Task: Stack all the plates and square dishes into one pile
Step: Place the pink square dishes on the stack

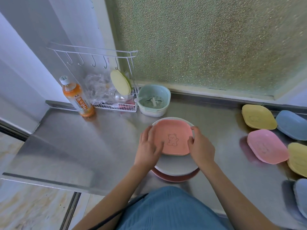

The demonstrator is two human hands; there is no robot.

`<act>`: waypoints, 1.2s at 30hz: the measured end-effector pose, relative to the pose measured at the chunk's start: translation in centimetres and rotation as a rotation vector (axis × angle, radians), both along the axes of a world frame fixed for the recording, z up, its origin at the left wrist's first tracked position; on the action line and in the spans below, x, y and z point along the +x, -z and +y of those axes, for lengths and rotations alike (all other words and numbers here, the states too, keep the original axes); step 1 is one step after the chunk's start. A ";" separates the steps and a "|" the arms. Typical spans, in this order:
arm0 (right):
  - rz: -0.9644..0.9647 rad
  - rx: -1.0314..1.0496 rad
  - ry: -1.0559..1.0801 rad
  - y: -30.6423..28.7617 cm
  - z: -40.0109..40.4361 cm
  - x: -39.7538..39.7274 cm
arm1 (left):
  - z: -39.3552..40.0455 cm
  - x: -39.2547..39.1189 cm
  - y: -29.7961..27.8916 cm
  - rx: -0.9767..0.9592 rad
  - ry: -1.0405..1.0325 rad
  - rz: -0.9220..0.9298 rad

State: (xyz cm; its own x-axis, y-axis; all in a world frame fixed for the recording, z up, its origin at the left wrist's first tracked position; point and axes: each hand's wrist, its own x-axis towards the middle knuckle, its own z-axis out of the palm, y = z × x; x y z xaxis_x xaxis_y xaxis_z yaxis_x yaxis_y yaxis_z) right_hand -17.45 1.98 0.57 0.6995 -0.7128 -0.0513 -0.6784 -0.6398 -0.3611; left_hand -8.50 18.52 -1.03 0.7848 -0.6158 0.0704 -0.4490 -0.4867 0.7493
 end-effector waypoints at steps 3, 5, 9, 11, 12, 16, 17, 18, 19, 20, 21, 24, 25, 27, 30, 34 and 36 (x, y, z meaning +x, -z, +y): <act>0.016 0.069 0.039 0.2 0.2 0.1 | -0.9 0.3 -0.3 0.092 -0.006 0.163; 0.051 0.095 0.036 0.5 0.2 0.0 | -0.8 0.0 -0.4 0.109 -0.015 0.102; 0.061 0.057 0.047 0.8 0.4 -0.5 | -0.2 -0.4 -0.3 0.141 -0.001 0.016; 0.021 0.048 0.058 1.0 0.5 -0.5 | -0.2 -0.3 0.2 0.107 -0.013 0.012; -0.021 0.058 0.069 1.2 0.5 -0.6 | -0.2 -0.2 0.7 0.093 -0.043 0.030; -0.297 0.108 0.232 2.5 -0.2 -2.1 | 0.7 1.0 2.1 -0.026 -0.359 0.247; -0.307 0.145 0.309 2.8 -0.6 -2.6 | 1.1 1.4 2.7 -0.048 -0.404 0.345; -0.311 0.226 0.384 3.5 -1.1 -3.2 | 1.5 1.7 3.2 -0.077 -0.411 0.467; -0.324 0.348 0.429 4.0 -1.4 -3.7 | 1.7 1.7 3.7 -0.114 -0.404 0.612; -0.357 0.499 0.434 4.5 -1.4 -4.2 | 1.7 1.6 4.1 -0.143 -0.394 0.744; -0.407 0.651 0.415 4.9 -1.2 -4.5 | 1.6 1.3 4.5 -0.147 -0.394 0.835; -0.517 0.898 0.361 5.2 -0.5 -4.9 | 1.1 0.8 5.0 -0.117 -0.428 0.886; -0.537 0.916 0.351 5.1 -0.4 -5.0 | 1.0 0.8 4.9 -0.112 -0.442 0.889; -0.568 0.927 0.338 4.2 -0.8 -5.2 | 0.4 0.6 4.8 -0.105 -0.439 0.907; -0.589 0.916 0.362 3.6 -2.8 -6.2 | -1.2 -0.3 5.6 -0.068 -0.397 0.952; -0.619 0.894 0.441 3.9 -6.8 -8.7 | -5.2 -2.0 7.3 -0.039 -0.296 0.953; -0.627 0.890 0.477 3.9 -8.8 -10.2 | -7.6 -3.1 7.4 -0.042 -0.267 0.952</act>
